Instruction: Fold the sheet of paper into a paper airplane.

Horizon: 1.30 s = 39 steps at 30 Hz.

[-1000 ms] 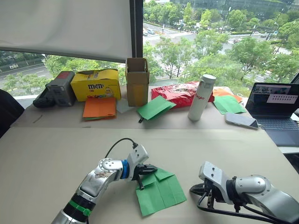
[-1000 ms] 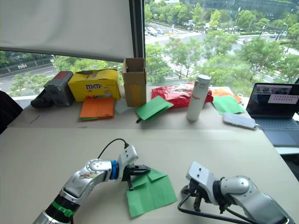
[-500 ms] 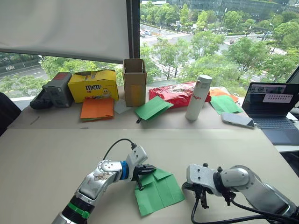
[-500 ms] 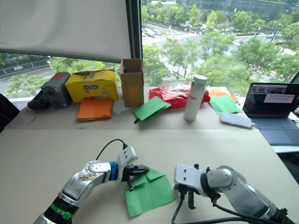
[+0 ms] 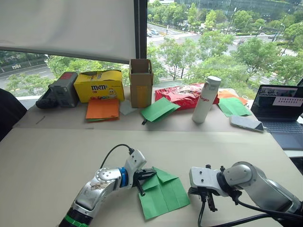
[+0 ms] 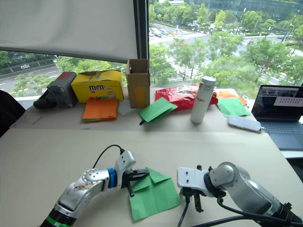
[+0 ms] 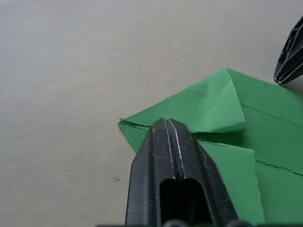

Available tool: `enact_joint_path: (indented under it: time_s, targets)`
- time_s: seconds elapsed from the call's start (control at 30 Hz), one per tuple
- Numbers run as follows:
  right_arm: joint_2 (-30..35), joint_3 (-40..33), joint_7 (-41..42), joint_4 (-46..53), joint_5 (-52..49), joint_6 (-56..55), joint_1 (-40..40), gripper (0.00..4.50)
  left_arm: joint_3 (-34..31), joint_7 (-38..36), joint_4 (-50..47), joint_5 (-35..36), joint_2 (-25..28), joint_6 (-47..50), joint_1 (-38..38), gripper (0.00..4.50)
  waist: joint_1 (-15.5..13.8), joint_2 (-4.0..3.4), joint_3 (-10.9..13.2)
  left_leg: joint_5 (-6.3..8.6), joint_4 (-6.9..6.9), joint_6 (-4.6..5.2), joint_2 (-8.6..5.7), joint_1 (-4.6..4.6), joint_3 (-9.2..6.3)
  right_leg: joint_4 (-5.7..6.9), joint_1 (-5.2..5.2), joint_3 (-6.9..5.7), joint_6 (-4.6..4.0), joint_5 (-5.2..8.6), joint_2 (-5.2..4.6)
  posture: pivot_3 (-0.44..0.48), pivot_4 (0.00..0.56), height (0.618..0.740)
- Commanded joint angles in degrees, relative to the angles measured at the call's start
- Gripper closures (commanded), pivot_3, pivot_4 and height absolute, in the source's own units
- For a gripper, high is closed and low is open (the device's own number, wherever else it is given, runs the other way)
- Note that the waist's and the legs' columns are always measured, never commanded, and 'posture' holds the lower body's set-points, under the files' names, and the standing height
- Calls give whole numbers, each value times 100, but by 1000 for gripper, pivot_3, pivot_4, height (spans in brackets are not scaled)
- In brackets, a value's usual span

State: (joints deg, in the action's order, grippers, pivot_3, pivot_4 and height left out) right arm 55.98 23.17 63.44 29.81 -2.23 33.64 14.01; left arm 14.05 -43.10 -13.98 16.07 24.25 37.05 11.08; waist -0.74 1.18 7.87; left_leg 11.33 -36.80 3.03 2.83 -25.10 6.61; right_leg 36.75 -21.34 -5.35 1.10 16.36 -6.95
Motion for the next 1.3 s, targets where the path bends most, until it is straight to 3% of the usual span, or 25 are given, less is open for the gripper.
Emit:
enact_joint_path:
  time_s: [0.03, 0.23, 0.47, 0.87, 1.13, 1.3]
  targets:
    - [-77, 230, 123, -185, 77, -116, -79, 4477, -209, 77, -318, 142, 163, 239, -258, 4500, 13, 0, 0, 0, 0, 0, 1, 0, 0, 0, 0, -1, 1, 0, 2, 0, 150, 740]
    - [-242, 154, 216, -361, -11, -218, -51, 4477, -215, 167, -534, 246, 234, 389, -465, 4500, 22, 1, 0, 0, 0, -4, 2, 1, 0, 1, 1, -4, 3, 2, 10, 0, 150, 740]
    - [-899, -239, 227, -436, -695, 34, -143, 4477, -73, 165, -474, 192, 305, 449, -448, 4500, 35, 2, -1, 0, 0, -6, 11, 2, 0, 2, 1, 0, 1, 1, 40, 0, 150, 740]
    - [-1672, -827, -230, -487, -1535, 232, -202, 4477, 172, 106, -235, 40, 519, 314, -359, 4500, 6, -13, 7, 1, 1, -7, 2, 1, 2, 3, 0, 4, -1, 1, 36, 0, 150, 740]
    - [-1999, -703, -383, -606, -1694, 310, 88, 4477, 268, 100, -83, -24, 485, 167, -228, 4500, -6, -16, 8, 1, 1, -8, -1, 1, 2, 2, 0, 4, -1, 1, 34, 0, 150, 740]
    - [-2052, -639, -384, -764, -1685, 263, 127, 4477, -371, 168, -32, 461, 407, 402, -200, 4500, 3, -18, 9, 1, 1, -8, -2, 1, 2, 3, 0, 4, 0, 0, 33, 0, 150, 740]
